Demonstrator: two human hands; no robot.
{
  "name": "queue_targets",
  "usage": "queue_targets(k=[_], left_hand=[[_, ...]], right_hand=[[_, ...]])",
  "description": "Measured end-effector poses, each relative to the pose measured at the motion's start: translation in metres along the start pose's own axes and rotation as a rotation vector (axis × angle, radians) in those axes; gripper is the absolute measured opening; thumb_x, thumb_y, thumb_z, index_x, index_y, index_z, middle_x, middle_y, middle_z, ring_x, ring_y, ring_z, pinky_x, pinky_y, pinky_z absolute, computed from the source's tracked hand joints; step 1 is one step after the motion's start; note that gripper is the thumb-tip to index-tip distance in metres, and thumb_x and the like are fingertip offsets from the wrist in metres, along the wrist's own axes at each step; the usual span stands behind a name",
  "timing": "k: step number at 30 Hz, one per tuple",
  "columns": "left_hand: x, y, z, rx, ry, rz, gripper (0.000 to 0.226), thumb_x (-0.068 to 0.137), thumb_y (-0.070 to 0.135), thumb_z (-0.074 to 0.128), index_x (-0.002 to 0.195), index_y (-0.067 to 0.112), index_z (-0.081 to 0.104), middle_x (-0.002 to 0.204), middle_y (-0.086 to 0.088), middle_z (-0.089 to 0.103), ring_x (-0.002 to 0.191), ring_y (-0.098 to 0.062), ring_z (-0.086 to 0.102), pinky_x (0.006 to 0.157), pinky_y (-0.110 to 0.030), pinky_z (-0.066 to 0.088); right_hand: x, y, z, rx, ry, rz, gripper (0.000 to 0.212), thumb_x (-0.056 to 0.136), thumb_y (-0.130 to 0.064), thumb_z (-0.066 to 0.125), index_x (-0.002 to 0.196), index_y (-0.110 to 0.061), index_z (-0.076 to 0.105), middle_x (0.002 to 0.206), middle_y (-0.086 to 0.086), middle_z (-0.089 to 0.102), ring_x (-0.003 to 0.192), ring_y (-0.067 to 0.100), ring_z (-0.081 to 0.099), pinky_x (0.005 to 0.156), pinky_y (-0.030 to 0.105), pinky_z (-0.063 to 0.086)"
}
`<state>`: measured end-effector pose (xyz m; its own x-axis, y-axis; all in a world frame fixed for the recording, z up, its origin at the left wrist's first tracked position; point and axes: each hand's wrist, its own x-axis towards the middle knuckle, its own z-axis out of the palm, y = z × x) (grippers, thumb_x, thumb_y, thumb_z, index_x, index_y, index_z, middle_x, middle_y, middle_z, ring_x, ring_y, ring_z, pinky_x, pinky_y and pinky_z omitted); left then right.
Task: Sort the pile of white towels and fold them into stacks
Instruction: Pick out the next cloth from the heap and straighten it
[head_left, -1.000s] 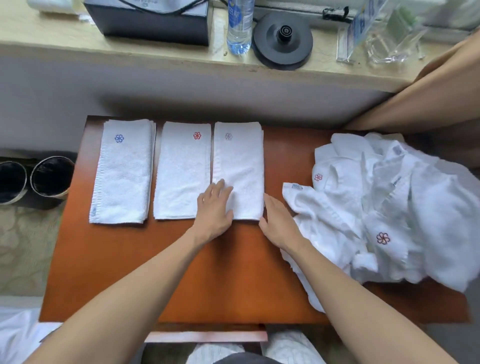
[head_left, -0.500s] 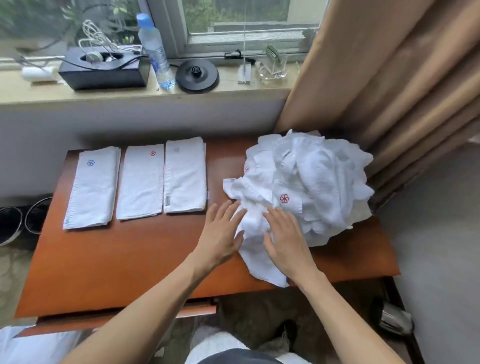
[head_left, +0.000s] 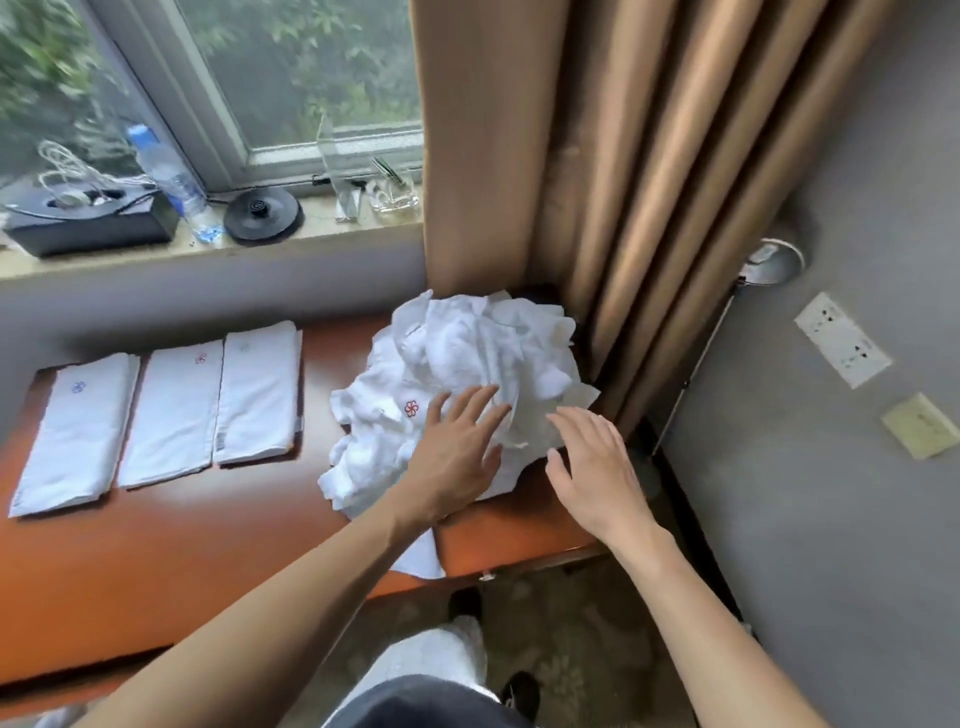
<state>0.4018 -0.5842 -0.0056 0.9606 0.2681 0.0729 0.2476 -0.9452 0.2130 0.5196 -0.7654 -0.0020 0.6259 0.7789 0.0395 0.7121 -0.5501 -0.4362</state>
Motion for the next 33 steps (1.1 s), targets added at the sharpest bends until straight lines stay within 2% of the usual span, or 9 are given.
queue_targets(k=[5,9,12,14,19,22,26,29,33], left_hand=[[0.019,-0.035,-0.002,0.017,-0.063,-0.162,0.085,0.094,-0.001,0.048,0.162,0.04,0.016,0.173,-0.004,-0.004,0.159,-0.028,0.001,0.124,-0.048,0.018],[0.043,-0.05,0.011,-0.006,-0.061,-0.204,0.093,0.088,-0.009,0.049,0.161,0.042,0.023,0.173,-0.006,-0.001,0.154,-0.032,0.017,0.116,-0.043,0.032],[0.068,-0.058,0.015,-0.008,0.007,-0.216,0.073,0.088,-0.006,0.056,0.152,0.029,0.047,0.167,-0.013,0.024,0.139,-0.034,0.041,0.091,-0.038,0.049],[0.079,-0.059,0.016,-0.009,0.012,-0.243,0.051,0.094,0.002,0.055,0.14,0.022,0.055,0.157,-0.011,0.038,0.125,-0.03,0.051,0.073,-0.033,0.046],[0.085,-0.062,0.007,-0.001,0.113,-0.272,0.012,0.097,0.016,0.061,0.107,0.012,0.067,0.128,-0.01,0.059,0.097,-0.029,0.061,0.057,-0.033,0.038],[0.09,-0.054,0.001,0.015,0.245,-0.281,0.012,0.082,0.009,0.076,0.09,0.007,0.066,0.121,-0.016,0.064,0.088,-0.033,0.063,0.063,-0.033,0.04],[0.101,-0.049,-0.014,0.025,0.356,-0.358,0.019,0.077,0.01,0.075,0.091,0.003,0.065,0.136,-0.022,0.058,0.114,-0.04,0.06,0.09,-0.045,0.049],[0.106,-0.033,-0.024,0.082,0.322,-0.462,0.02,0.075,0.013,0.074,0.091,0.006,0.063,0.144,-0.02,0.055,0.126,-0.04,0.053,0.098,-0.047,0.044],[0.114,-0.014,-0.043,0.125,0.314,-0.637,0.022,0.078,0.02,0.073,0.095,0.009,0.062,0.142,-0.01,0.059,0.131,-0.035,0.054,0.104,-0.048,0.039]], right_hand=[[0.049,-0.016,0.016,0.082,-0.128,-0.125,0.053,0.103,-0.029,0.058,0.152,-0.018,0.045,0.157,-0.004,0.043,0.148,0.014,0.033,0.125,0.033,0.024],[0.085,-0.021,0.034,0.074,-0.235,-0.158,0.055,0.1,-0.034,0.06,0.151,-0.021,0.044,0.153,-0.008,0.042,0.144,0.013,0.037,0.121,0.034,0.032],[0.109,-0.014,0.041,0.064,-0.272,-0.16,0.055,0.098,-0.041,0.063,0.148,-0.024,0.047,0.147,-0.012,0.042,0.139,0.011,0.039,0.117,0.032,0.036],[0.12,-0.008,0.045,0.067,-0.319,-0.149,0.053,0.095,-0.049,0.064,0.141,-0.026,0.05,0.142,-0.014,0.041,0.133,0.01,0.039,0.113,0.032,0.039],[0.138,-0.006,0.054,0.07,-0.335,-0.17,0.04,0.092,-0.056,0.065,0.117,-0.025,0.058,0.121,-0.01,0.039,0.115,0.011,0.035,0.102,0.028,0.04],[0.152,0.002,0.05,0.108,-0.346,-0.22,0.033,0.096,-0.036,0.065,0.124,-0.019,0.06,0.117,-0.01,0.037,0.111,0.008,0.03,0.098,0.028,0.044],[0.18,0.011,0.023,0.33,-0.387,-0.268,0.011,0.094,-0.029,0.061,0.093,-0.026,0.05,0.101,-0.021,0.04,0.094,0.003,0.042,0.078,0.02,0.038],[0.196,0.027,-0.006,0.451,-0.456,-0.326,0.01,0.094,-0.038,0.054,0.089,-0.038,0.045,0.083,-0.015,0.054,0.076,0.006,0.055,0.064,0.02,0.039],[0.221,0.038,-0.042,0.475,-0.403,-0.503,0.01,0.098,-0.049,0.053,0.102,-0.04,0.049,0.094,-0.026,0.062,0.084,-0.003,0.061,0.067,0.011,0.044]])
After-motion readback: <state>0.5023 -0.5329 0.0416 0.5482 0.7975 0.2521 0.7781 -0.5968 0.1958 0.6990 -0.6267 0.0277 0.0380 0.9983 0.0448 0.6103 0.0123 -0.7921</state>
